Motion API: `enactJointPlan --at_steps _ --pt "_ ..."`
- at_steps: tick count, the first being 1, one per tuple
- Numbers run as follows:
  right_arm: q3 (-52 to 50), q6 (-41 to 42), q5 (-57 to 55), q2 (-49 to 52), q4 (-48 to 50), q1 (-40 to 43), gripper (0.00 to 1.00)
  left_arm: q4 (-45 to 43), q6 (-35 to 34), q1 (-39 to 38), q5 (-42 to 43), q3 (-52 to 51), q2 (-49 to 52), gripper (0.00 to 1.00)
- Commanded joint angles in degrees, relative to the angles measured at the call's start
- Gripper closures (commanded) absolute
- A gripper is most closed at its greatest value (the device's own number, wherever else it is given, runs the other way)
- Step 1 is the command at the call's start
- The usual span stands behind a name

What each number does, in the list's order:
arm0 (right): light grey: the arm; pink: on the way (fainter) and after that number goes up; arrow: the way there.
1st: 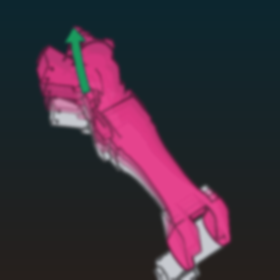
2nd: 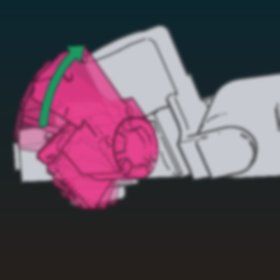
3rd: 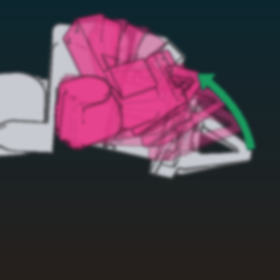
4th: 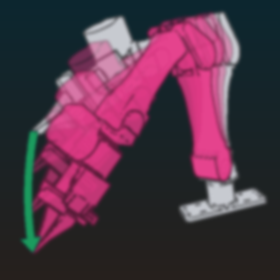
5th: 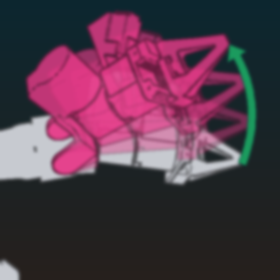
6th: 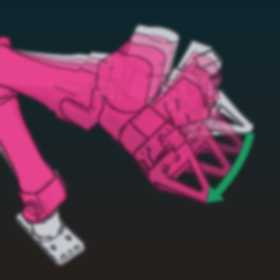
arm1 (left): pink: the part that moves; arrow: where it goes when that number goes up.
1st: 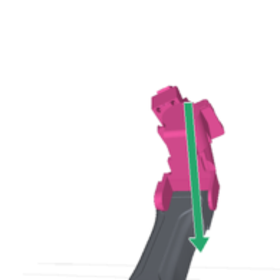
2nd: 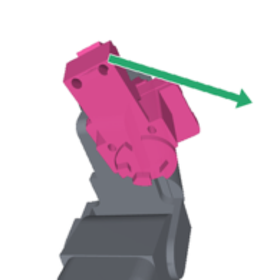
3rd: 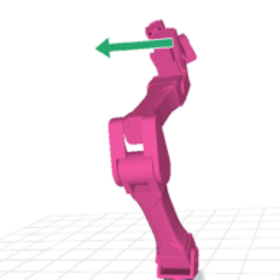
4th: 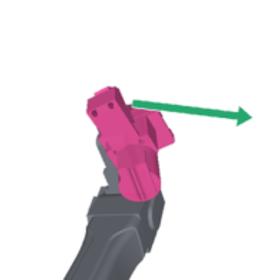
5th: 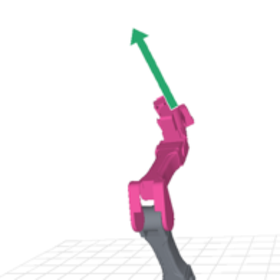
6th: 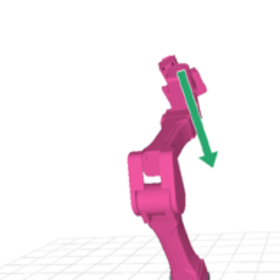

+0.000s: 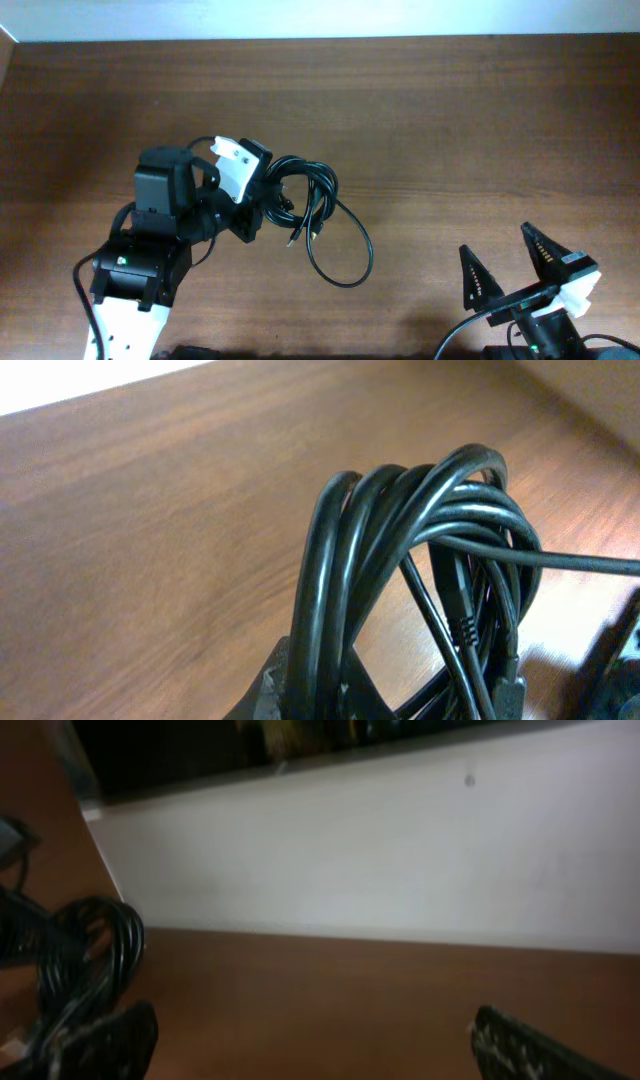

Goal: Untangle cables
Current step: 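Carry the lifted coil with the left gripper toward the right gripper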

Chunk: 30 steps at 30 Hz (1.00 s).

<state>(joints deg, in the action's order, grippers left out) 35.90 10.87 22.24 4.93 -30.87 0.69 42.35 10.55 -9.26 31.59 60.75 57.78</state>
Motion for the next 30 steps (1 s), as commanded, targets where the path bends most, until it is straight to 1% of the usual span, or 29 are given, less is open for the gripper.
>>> enactJointPlan --at_steps 1,3,5,6,9,12,14,16,18,21,24,25,27,29,30 --pt "9.0 0.5 3.8 7.8 -6.1 -0.4 0.01 -3.9 -2.2 0.0 8.4 1.3 -0.9 1.00" --pt "15.5 0.5 9.0 14.0 -10.2 -0.4 0.01 -6.1 -3.7 0.0 10.7 1.3 -0.9 1.00" --pt "22.4 0.5 16.7 21.1 -14.6 -0.4 0.01 -8.1 -3.9 0.0 12.7 1.3 -0.9 1.00" --pt "24.3 0.6 20.5 23.3 -15.0 -0.4 0.01 -8.9 -4.3 0.0 13.6 1.3 -0.9 1.00" --pt "26.0 0.6 31.3 28.2 -13.8 -0.4 0.01 -14.2 -7.4 -0.3 15.8 1.3 -0.9 1.00" --pt "26.0 1.5 39.0 30.8 -13.6 -0.4 0.01 -20.5 -11.0 -2.5 15.8 1.3 -0.9 1.00" --pt "26.0 1.5 42.7 32.1 -11.5 -0.4 0.00 -26.2 -13.3 -4.8 15.8 1.3 -0.9 1.00" --pt "26.0 1.7 44.9 33.1 -9.6 -0.4 0.00 -31.6 -13.8 -7.1 15.8 1.3 -0.9 1.00" --pt "26.0 3.0 44.9 33.8 -9.2 -0.4 0.06 -36.9 -13.8 -9.9 15.6 1.3 -0.9 1.00" --pt "26.0 3.6 45.3 34.0 -9.2 -0.4 0.07 -41.7 -13.8 -11.8 15.6 1.3 -0.7 1.00" --pt "26.0 3.6 45.2 34.0 -8.4 -0.4 0.08 -41.3 -13.8 -11.8 15.7 1.3 -0.2 1.00" --pt "26.0 3.6 45.2 34.0 -6.8 -0.4 0.11 -40.3 -13.8 -11.8 16.2 1.3 -0.1 1.00" --pt "26.1 4.3 45.2 34.0 -2.3 -0.4 0.12 -37.0 -13.6 -11.8 16.3 1.3 -0.2 1.00" --pt "26.1 6.7 45.2 34.0 1.6 -0.4 0.12 -34.1 -11.5 -11.8 17.5 1.3 -0.1 1.00" --pt "26.0 7.4 45.2 34.0 2.9 -0.4 0.12 -32.9 -9.4 -11.9 19.7 1.3 -0.1 1.00"
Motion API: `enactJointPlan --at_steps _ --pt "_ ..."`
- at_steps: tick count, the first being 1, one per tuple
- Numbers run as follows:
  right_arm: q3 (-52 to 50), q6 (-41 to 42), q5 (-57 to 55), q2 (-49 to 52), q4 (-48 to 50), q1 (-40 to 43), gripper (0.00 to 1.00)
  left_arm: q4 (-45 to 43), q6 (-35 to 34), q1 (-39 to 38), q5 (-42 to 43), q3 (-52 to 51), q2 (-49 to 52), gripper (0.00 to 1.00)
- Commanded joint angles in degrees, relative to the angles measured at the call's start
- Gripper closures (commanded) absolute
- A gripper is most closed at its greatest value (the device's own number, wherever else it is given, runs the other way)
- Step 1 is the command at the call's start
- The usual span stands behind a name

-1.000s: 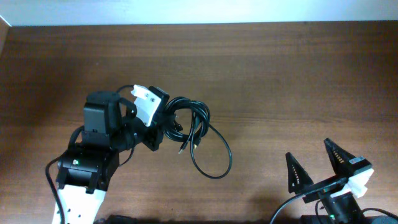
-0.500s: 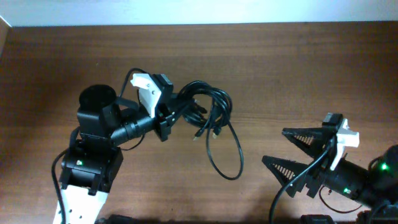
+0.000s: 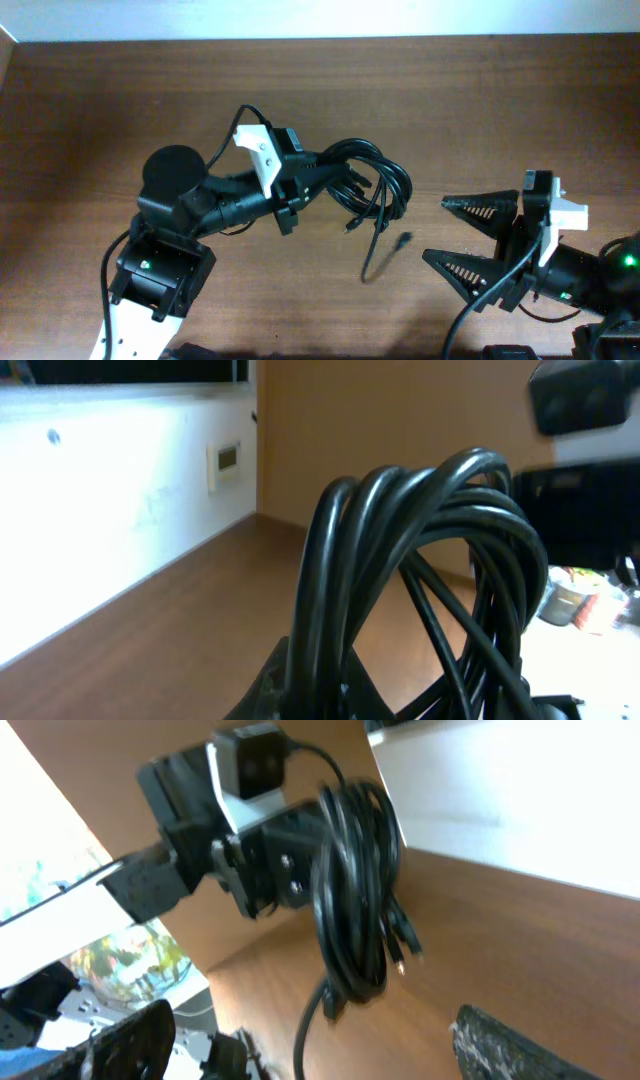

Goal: Untangle cables
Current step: 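Carry the lifted coil with the left gripper toward the right gripper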

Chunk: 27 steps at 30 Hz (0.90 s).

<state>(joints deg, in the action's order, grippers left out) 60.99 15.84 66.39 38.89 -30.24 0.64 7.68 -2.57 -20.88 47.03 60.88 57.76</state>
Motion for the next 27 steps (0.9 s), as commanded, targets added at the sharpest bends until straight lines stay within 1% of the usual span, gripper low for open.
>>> enactJointPlan --at_steps 1,2,4,6,7,8,12,13,14,17,19,21,23,27 --pt "0.9 2.7 1.1 0.0 3.3 -0.4 0.12 2.3 5.9 -0.5 7.5 1.2 -0.1 1.00" --pt "0.9 2.7 1.1 0.0 3.5 -0.4 0.12 2.3 9.1 -0.5 13.2 1.2 -0.1 1.00" --pt "0.9 2.7 1.1 0.0 3.5 -0.4 0.13 2.4 14.3 -0.5 20.6 1.1 0.2 1.00" --pt "0.9 2.7 1.1 0.0 3.5 -0.4 0.13 3.9 18.7 -0.5 22.3 1.1 0.6 1.00" --pt "0.9 2.7 1.1 0.0 3.5 -0.4 0.14 6.3 24.1 -0.5 22.2 1.1 1.2 1.00" --pt "0.9 2.7 1.1 0.0 3.5 -0.4 0.14 7.5 27.5 -0.5 22.2 1.1 1.7 1.00" --pt "0.9 2.7 1.0 0.0 3.2 -0.4 0.15 7.8 38.2 -0.5 22.7 1.1 3.9 1.00" --pt "0.9 2.7 1.1 0.1 2.6 -0.4 0.15 7.4 41.8 -0.5 24.6 1.1 4.1 1.00" --pt "0.9 2.7 1.1 0.1 2.5 -0.4 0.15 6.6 43.8 -0.5 26.5 1.1 4.2 1.00" --pt "0.9 2.7 0.9 0.1 2.4 -0.4 0.15 2.2 45.8 -0.5 30.0 1.1 4.2 1.00" --pt "0.9 2.7 0.9 0.1 2.4 -0.4 0.15 0.2 45.8 -0.9 30.2 1.1 4.2 1.00" --pt "0.9 2.7 0.9 0.1 2.0 -0.4 0.15 -2.8 45.8 -3.0 29.9 1.1 4.4 1.00" --pt "0.9 2.6 0.9 0.1 0.6 -0.4 0.15 -4.3 45.8 -4.4 28.3 1.1 4.7 1.00" --pt "0.9 2.6 1.2 0.1 -2.1 -0.4 0.15 -4.7 45.5 -7.6 20.5 1.1 5.9 1.00"
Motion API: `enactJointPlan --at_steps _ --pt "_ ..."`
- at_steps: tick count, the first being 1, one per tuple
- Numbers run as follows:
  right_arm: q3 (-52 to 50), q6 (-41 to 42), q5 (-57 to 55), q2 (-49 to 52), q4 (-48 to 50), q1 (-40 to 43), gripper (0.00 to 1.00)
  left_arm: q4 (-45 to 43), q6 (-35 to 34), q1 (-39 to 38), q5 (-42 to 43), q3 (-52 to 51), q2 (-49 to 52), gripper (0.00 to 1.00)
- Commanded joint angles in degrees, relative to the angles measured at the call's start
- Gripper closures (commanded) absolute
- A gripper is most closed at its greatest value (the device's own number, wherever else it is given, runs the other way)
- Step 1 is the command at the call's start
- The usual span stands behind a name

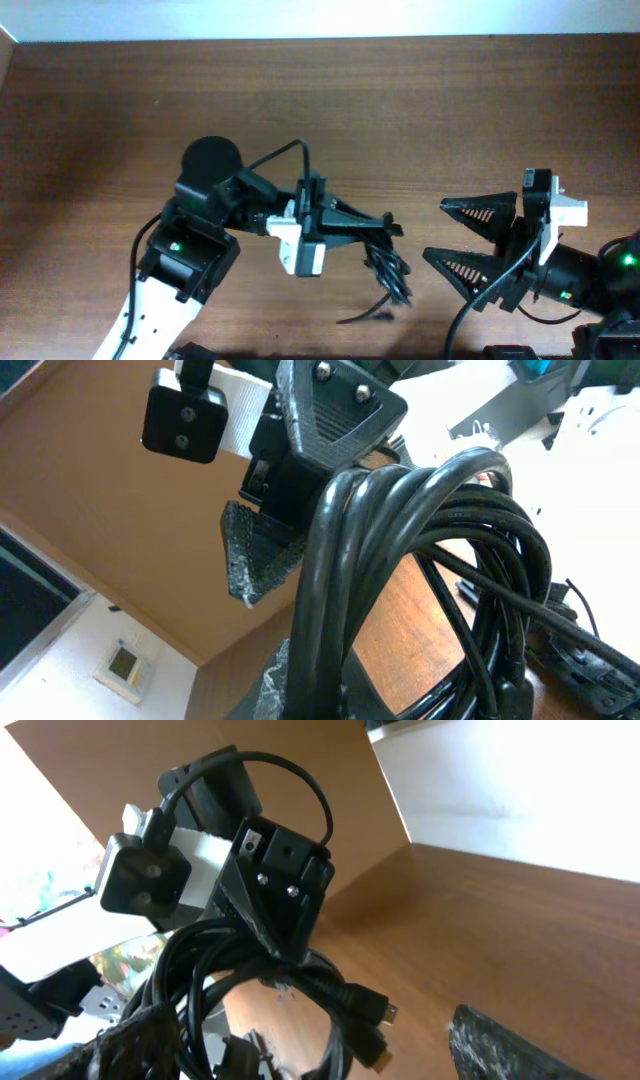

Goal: Untangle cables
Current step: 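Carry the lifted coil with the left gripper toward the right gripper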

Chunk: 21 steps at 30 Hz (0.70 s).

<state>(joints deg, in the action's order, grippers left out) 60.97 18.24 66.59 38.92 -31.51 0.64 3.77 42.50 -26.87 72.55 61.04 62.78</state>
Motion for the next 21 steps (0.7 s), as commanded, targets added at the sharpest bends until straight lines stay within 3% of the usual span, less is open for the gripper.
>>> enactJointPlan --at_steps 1,3,10,15,18,21 --pt "0.9 0.2 1.0 0.1 -1.5 -0.4 0.15 -1.5 -0.9 -2.5 -7.6 1.0 1.2 1.00" --pt "0.9 -1.5 0.9 0.1 -3.4 -0.4 0.15 -4.8 -6.7 -3.8 -12.4 1.0 1.9 1.00" --pt "0.9 -3.2 0.9 0.1 -5.8 -0.4 0.15 -15.6 -18.9 -5.6 -15.4 1.0 2.8 1.00" --pt "0.9 -3.2 -1.0 0.1 -5.8 -0.4 0.16 -16.8 -18.9 -10.2 -15.3 1.0 2.8 1.00" --pt "0.9 -3.1 -8.5 0.1 -6.1 -0.4 0.28 -16.7 -18.9 -13.3 -12.5 1.0 2.8 1.00" --pt "0.9 -3.1 -15.8 0.1 -6.6 -0.3 0.31 -15.6 -19.1 -13.4 -9.1 1.0 2.7 1.00"
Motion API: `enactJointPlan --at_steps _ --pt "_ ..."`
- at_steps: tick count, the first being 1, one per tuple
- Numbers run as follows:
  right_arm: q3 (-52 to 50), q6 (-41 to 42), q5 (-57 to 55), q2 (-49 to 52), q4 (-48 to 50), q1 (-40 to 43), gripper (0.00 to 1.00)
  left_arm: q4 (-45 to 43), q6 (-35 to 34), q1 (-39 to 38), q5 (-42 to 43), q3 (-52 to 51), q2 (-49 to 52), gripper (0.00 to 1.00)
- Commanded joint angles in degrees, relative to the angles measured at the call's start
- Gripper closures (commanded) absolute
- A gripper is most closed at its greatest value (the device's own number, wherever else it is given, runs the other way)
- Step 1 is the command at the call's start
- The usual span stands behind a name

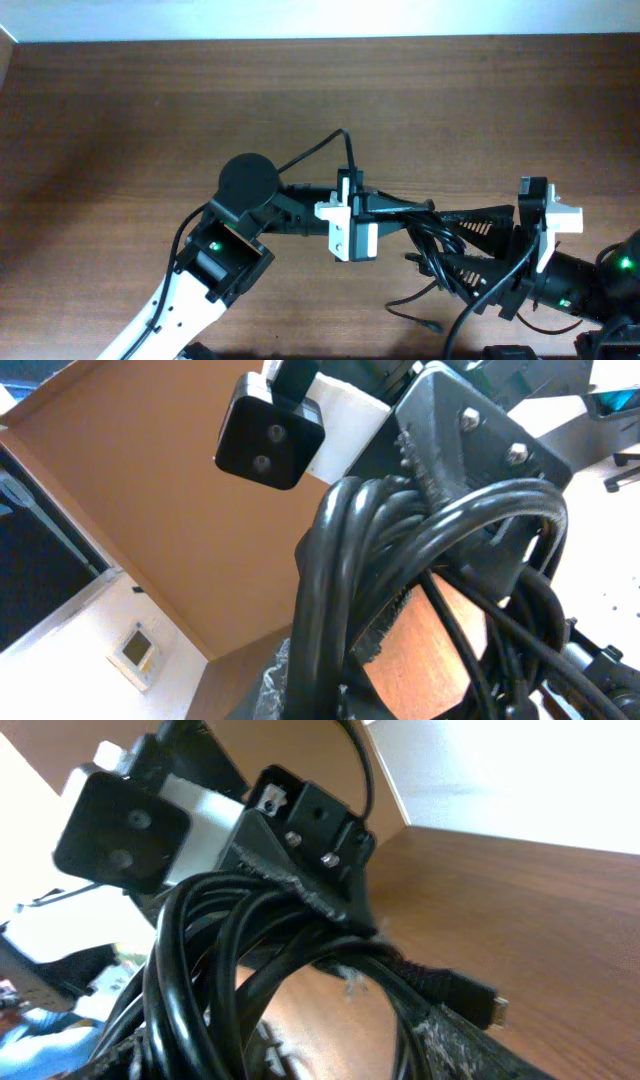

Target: Untangle cables

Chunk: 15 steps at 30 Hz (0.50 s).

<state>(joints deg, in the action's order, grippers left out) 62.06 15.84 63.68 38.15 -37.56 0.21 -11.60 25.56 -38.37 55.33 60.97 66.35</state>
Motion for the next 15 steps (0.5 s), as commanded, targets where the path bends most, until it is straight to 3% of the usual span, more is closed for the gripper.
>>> enactJointPlan --at_steps 1,8,13,15 --pt "-0.2 -0.7 -15.6 0.9 -0.8 0.2 0.32 1.1 -2.2 -1.9 8.1 1.1 -1.0 1.00" --pt "-0.2 -0.3 -36.5 0.9 -6.7 0.2 0.31 5.5 -2.2 -1.5 10.1 1.1 -2.7 1.00" --pt "-0.1 -0.3 -35.6 0.9 -6.6 0.2 0.30 8.2 -2.2 1.1 9.7 1.1 -3.4 1.00" --pt "-0.1 -0.4 -30.5 0.9 -6.4 0.2 0.23 11.0 -2.2 2.9 7.4 1.1 -3.4 1.00"
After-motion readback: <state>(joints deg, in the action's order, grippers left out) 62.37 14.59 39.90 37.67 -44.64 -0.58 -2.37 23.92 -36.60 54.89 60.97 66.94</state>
